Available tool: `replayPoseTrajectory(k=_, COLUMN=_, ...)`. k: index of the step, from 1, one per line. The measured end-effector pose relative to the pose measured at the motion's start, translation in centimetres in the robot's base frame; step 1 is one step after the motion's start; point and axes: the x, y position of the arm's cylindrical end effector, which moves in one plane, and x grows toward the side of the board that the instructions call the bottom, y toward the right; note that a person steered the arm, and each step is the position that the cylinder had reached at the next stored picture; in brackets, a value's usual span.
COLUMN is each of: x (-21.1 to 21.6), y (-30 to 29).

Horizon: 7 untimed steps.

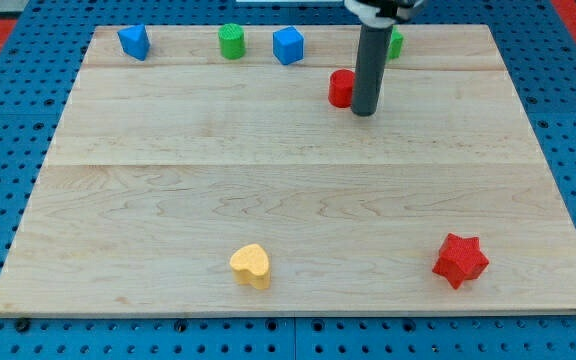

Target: Move the red star below the red circle

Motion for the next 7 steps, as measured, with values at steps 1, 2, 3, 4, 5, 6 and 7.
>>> replayPoseTrajectory(k=1, x=3.7, y=13.4)
replayPoseTrajectory(k=2, x=14.8, y=20.2)
replayPoseTrajectory(k=3, x=24.0, y=15.2)
replayPoseTrajectory(k=4, x=23.4, y=6.1)
replayPoseTrajectory(k=5, x=20.4, y=2.3)
replayPoseTrajectory(k=6, x=18.9, y=0.5)
replayPoseTrajectory(k=7, x=21.2, y=0.6)
